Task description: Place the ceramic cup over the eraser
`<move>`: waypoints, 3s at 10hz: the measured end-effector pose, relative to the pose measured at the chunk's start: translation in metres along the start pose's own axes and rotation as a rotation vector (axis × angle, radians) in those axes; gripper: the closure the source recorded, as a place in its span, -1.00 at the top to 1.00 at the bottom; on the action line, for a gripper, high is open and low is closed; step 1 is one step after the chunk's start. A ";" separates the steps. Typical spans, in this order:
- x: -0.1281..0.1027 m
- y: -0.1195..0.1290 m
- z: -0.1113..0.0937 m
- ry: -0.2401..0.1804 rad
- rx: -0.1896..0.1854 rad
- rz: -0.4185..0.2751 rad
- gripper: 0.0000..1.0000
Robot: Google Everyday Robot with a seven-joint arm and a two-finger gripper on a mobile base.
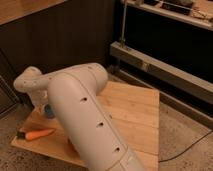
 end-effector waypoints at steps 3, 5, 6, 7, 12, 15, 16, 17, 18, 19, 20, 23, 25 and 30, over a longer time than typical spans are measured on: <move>-0.003 0.002 -0.002 -0.016 0.013 -0.006 -0.38; -0.001 0.000 -0.007 -0.015 0.020 -0.001 -0.75; 0.001 -0.001 -0.010 -0.010 0.028 0.003 -0.94; 0.002 -0.002 -0.013 -0.003 0.034 0.009 -1.00; 0.004 0.013 -0.065 0.012 0.052 0.005 -1.00; -0.004 0.019 -0.108 -0.029 0.073 -0.014 -1.00; -0.007 0.018 -0.118 -0.041 0.084 -0.015 -1.00; -0.011 0.016 -0.129 -0.053 0.096 -0.013 -1.00; -0.014 0.015 -0.138 -0.063 0.103 -0.010 -1.00; -0.023 0.010 -0.154 -0.078 0.119 0.003 -1.00; -0.027 0.007 -0.160 -0.084 0.124 0.009 -1.00; -0.055 -0.011 -0.196 -0.121 0.158 0.056 -1.00; -0.070 -0.026 -0.211 -0.138 0.172 0.084 -1.00; -0.090 -0.078 -0.232 -0.155 0.199 0.181 -1.00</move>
